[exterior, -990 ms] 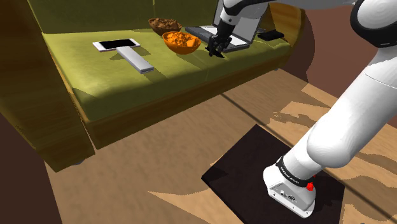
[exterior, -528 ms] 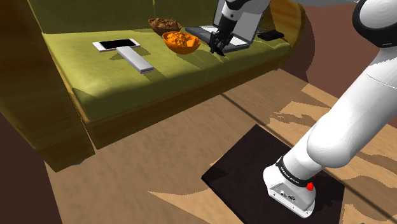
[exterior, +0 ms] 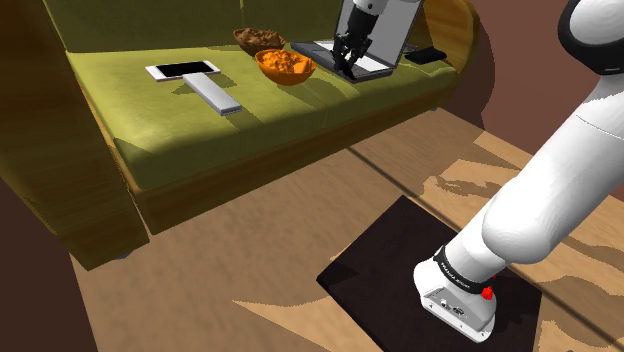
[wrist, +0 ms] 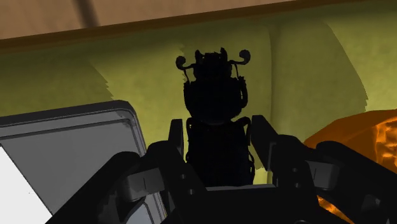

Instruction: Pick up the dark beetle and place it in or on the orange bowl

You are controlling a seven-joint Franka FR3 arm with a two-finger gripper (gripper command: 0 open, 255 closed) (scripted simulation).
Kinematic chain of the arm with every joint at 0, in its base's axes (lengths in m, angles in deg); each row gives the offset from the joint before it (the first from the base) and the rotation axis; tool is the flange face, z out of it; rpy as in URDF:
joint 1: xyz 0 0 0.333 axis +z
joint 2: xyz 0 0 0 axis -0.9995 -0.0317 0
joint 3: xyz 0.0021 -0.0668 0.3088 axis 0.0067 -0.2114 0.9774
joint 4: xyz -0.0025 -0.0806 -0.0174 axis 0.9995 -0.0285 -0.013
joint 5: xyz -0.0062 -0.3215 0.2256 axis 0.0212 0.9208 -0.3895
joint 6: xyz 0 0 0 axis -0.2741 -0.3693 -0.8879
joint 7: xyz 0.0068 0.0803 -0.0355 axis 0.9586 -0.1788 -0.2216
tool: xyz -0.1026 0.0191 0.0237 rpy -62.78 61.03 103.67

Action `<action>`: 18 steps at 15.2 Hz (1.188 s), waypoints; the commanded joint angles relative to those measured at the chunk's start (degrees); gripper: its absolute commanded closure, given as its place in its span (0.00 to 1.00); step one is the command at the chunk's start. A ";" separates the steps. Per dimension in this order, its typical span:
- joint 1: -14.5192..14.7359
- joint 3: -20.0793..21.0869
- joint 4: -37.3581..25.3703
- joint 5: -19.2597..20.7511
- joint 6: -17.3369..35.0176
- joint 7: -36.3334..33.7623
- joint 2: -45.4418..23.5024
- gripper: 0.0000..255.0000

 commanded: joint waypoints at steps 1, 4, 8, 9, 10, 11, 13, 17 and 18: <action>0.03 0.02 -1.44 0.08 -1.53 -0.19 0.08 1.00; 0.00 0.00 -3.78 0.13 -3.84 -0.33 0.05 1.00; -0.05 -0.04 -7.14 0.14 -6.98 -0.50 -0.18 1.00; -0.06 -0.05 -8.03 0.14 -7.77 -0.54 -0.27 1.00; -0.08 -0.07 -8.94 0.13 -8.57 -0.57 -0.38 1.00; -0.10 -0.08 -9.86 0.11 -9.38 -0.60 -0.50 1.00; -0.14 -0.11 -11.78 0.07 -11.01 -0.66 -0.79 1.00; -0.26 -0.18 -15.90 -0.07 -14.35 -0.76 -1.58 1.00; -0.26 -0.18 -15.91 -0.07 -14.37 -0.76 -1.58 1.00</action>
